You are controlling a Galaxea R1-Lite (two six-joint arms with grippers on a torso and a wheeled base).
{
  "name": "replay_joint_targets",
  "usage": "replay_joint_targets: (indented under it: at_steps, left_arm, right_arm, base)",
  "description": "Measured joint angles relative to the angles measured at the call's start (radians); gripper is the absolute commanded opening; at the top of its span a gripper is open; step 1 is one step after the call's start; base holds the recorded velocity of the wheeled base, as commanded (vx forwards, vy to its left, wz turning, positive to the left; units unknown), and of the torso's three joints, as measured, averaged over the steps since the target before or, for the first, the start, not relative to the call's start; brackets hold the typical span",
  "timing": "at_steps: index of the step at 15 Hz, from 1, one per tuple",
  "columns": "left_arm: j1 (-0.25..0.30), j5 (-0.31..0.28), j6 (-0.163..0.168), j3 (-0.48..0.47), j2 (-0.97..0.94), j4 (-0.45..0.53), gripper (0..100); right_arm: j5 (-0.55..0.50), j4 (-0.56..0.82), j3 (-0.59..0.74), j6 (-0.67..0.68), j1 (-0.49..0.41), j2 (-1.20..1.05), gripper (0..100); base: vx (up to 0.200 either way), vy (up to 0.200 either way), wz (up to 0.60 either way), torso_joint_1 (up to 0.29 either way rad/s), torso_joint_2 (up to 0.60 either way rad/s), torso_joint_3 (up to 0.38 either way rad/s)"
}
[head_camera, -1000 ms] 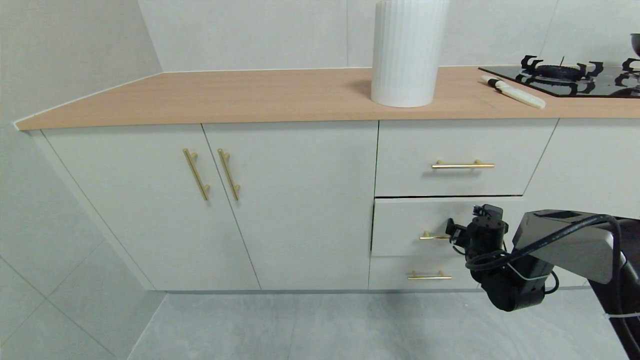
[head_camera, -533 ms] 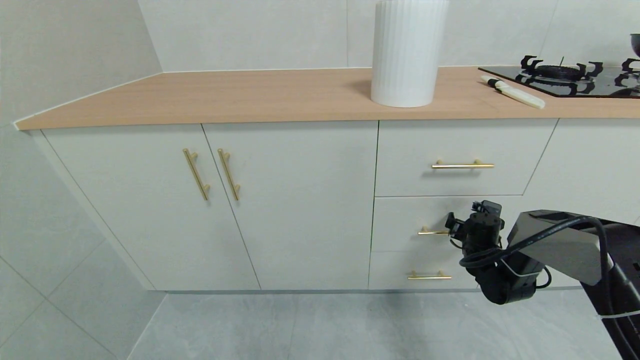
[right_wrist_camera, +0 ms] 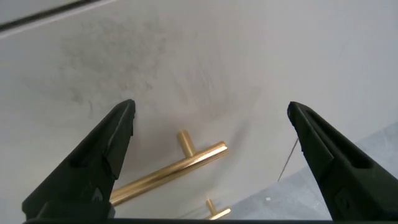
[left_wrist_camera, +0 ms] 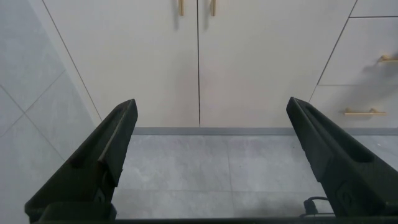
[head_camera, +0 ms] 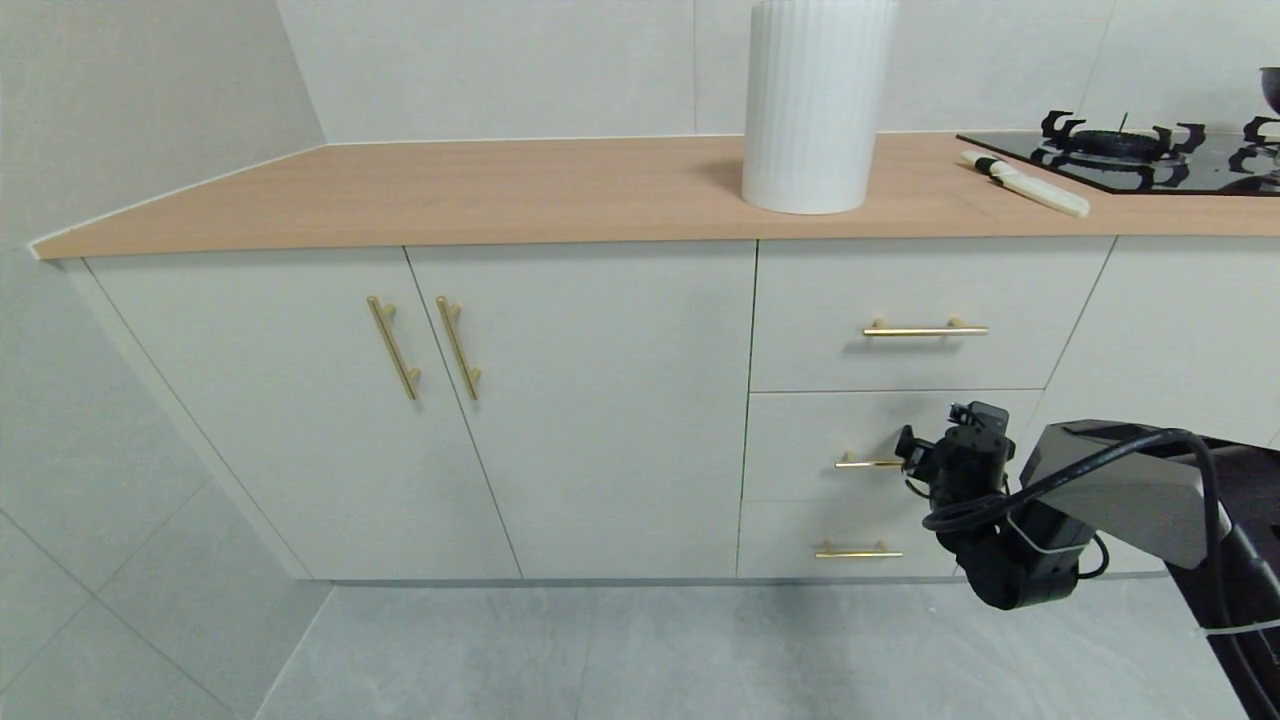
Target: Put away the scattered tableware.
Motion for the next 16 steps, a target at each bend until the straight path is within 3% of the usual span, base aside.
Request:
replay_joint_targets:
  at_steps: [5,9,13,16]
  left_arm:
    - [0.0,0.0,0.0,0.0,0.0,0.0,100]
    - [0.0,0.0,0.0,0.0,0.0,0.0,100]
    - [0.0,0.0,0.0,0.0,0.0,0.0,100]
    - [0.0,0.0,0.0,0.0,0.0,0.0,100]
  right_arm:
    - [0.051,0.004,0.248,0.0,0.009,-0.197,100]
    - [0.137,0.005,0.593,-0.076,0.033,-0.56,100]
    - [0.153,0.035,0.892,-0.202,0.05,-0.986,100]
    - [0.135,0.163,1.011,-0.277,0.036,-1.293,100]
  base:
    - [0.0,0.0,0.0,0.0,0.0,0.0]
    - [0.0,0.0,0.0,0.0,0.0,0.0]
    - [0.0,0.0,0.0,0.0,0.0,0.0]
    - [0.0,0.0,0.0,0.0,0.0,0.0]
